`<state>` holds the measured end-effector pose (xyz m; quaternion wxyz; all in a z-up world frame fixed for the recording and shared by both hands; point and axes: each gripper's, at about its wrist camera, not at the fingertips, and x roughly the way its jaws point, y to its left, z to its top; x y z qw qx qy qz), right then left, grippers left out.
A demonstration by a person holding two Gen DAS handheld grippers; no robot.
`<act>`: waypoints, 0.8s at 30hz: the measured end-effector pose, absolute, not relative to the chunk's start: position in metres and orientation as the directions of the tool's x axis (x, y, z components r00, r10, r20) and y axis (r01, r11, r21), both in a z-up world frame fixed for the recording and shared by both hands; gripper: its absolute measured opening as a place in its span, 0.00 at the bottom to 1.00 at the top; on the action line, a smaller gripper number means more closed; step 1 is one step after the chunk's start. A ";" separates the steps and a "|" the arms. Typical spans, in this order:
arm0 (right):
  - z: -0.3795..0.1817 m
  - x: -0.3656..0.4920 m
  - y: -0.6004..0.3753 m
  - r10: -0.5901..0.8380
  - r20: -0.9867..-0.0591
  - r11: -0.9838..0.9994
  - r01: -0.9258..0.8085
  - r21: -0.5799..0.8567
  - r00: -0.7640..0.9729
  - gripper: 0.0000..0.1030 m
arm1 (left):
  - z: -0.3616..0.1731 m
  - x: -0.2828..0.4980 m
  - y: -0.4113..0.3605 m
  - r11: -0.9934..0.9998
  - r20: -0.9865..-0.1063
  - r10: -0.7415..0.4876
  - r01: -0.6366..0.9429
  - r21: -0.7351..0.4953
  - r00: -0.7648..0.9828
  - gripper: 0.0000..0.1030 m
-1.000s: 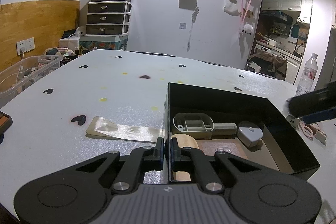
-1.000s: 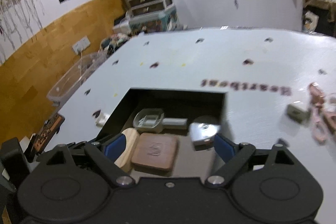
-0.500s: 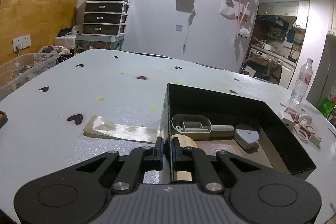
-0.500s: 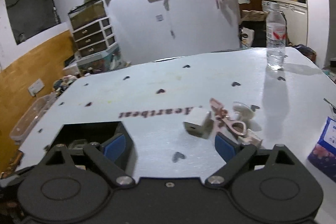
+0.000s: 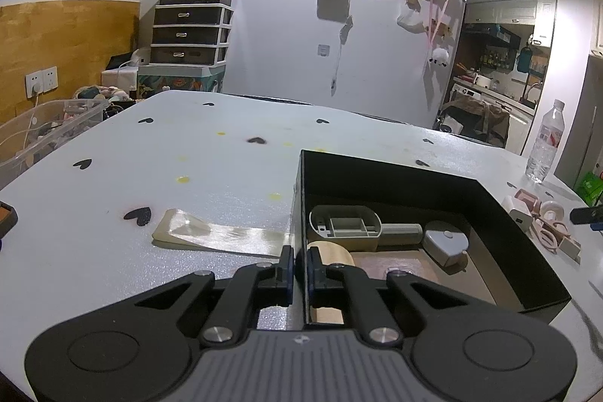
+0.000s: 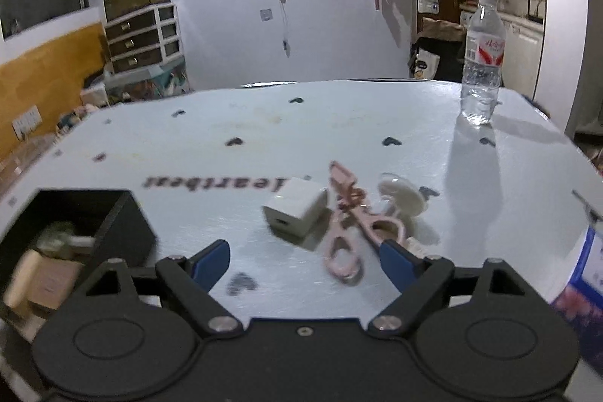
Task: Organize rigid objects
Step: 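Move the right gripper to the small boxed item and grasp it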
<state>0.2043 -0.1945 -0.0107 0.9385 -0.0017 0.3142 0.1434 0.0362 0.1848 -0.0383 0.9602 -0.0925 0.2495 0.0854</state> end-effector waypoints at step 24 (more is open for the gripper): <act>-0.063 0.265 -0.246 0.258 -0.646 0.939 -0.345 -0.009 0.718 0.58 | -0.038 0.036 0.184 0.970 -0.496 0.118 -0.207 -0.130 0.861 0.07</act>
